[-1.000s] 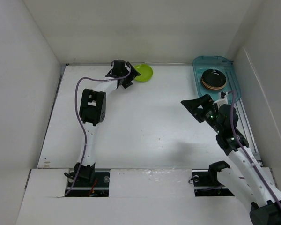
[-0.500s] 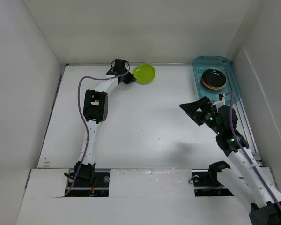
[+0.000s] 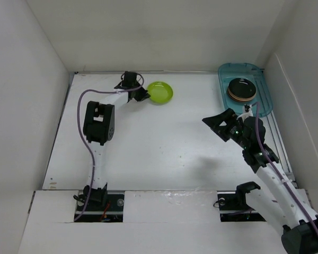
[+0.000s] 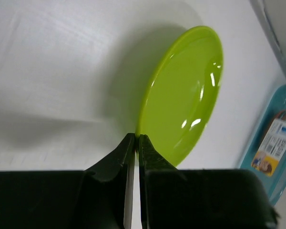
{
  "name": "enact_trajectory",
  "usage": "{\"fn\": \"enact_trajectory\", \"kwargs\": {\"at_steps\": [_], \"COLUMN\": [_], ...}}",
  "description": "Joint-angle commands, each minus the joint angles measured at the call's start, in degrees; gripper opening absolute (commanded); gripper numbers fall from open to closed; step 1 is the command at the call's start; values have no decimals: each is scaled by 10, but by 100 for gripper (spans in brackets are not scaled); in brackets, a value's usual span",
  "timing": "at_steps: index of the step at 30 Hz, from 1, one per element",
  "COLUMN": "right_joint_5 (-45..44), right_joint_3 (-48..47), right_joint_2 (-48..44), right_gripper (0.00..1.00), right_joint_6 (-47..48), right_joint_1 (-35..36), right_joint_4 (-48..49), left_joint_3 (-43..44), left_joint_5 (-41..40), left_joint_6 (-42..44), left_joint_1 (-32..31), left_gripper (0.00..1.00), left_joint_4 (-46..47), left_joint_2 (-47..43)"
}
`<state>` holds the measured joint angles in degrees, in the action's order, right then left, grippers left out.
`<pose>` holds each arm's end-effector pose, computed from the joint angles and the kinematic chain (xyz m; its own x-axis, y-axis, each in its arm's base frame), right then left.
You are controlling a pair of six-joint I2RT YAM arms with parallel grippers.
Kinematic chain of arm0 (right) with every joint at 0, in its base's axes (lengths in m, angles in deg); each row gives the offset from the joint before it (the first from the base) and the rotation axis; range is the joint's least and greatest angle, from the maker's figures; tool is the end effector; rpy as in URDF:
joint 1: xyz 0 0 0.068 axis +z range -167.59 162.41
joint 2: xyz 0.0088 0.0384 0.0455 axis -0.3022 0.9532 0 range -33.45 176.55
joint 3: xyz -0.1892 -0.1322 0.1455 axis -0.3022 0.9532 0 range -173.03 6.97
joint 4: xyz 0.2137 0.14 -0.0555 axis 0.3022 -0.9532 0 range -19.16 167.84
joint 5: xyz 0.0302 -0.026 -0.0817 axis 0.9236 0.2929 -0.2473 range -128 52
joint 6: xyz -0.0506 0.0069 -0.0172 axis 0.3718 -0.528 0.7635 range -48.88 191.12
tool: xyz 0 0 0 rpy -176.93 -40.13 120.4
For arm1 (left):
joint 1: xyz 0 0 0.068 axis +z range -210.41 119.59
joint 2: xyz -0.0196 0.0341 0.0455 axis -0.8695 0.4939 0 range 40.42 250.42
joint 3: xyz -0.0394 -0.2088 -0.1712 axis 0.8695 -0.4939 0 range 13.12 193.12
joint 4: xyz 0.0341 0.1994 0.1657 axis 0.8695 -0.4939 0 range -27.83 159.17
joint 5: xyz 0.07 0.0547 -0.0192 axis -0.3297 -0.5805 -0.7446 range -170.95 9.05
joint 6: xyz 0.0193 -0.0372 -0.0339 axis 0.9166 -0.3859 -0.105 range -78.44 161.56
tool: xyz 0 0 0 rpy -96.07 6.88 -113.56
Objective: Place the plates into the plastic bin on the countertop
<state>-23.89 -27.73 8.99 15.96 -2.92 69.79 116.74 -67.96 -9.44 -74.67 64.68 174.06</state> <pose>0.1723 0.0541 0.2886 -0.5383 0.6818 -0.4953 -0.0540 0.5586 0.8276 0.5155 -0.1393 0.1724 -0.6717 -0.6106 -0.4195 -0.1627 0.6741 -0.7205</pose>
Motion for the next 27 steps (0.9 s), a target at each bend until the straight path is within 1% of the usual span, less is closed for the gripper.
{"fn": "enact_trajectory", "kwargs": {"at_steps": [1, 2, 3, 4, 5, 6, 7, 8, 9, 10, 11, 12, 13, 17, 20, 24, 27], "right_joint_5": [4, 4, 14, 14, 14, 14, 19, 26, 46, 57, 68, 82, 111, 164, 164, 183, 183], "right_joint_3": [-20, -27, -36, -54, -65, -74, -81, -86, -86, -92, -99, -100, -108, -101, -96, -107, -114], "right_joint_2": [53, 71, 90, 132, 155, 177, 197, 234, 251, 270, 302, 316, 330, 361, 367, 401, 428], "right_gripper": [90, 90, 90, 90, 90, 90, 88, 88, 88, 88, 88, 87, 87, 86, 86, 86, 81], "right_joint_6": [40, 45, 55, 65, 79, 85, 85, 91, 91, 97, 97, 104, 110, 103, 82, 82, 82], "right_joint_1": [-3, -3, -3, 3, 3, 3, 3, 3, 3, 8, 8, 8, 13, 18, 30, 43, 50], "right_joint_4": [58, 68, 68, 82, 82, 82, 105, 122, 138, 152, 178, 191, 203, 299, 323, 341, 350], "left_joint_3": [-122, -156, -220, -248, -275, -327, -353, -376, -398, -436, -452, -464, -470, -489, -495, -507, -513], "left_joint_5": [1, 1, 1, 1, 6, 16, 21, 21, 43, 55, 69, 98, 106, 99, 92, 120, 139], "left_joint_6": [40, 47, 47, 47, 47, 47, 47, 47, 47, 47, 47, 42, 42, 63, 70, 75, 75], "left_joint_1": [-3, -15, -22, -28, -37, -50, -58, -66, -78, -78, -78, -78, -84, -84, -84, -84, -84], "left_gripper": [0, 0, 0, 0, 0, 0, 0, 0, 0, 0, 0, 0, 0, 0, 0, 0, 0], "left_joint_4": [64, 70, 70, 70, 79, 86, 86, 102, 112, 117, 117, 127, 128, 100, 81, 87, 103], "left_joint_2": [-165, -228, -258, -284, -333, -355, -376, -418, -435, -452, -464, -485, -494, -537, -556, -569, -574]}}
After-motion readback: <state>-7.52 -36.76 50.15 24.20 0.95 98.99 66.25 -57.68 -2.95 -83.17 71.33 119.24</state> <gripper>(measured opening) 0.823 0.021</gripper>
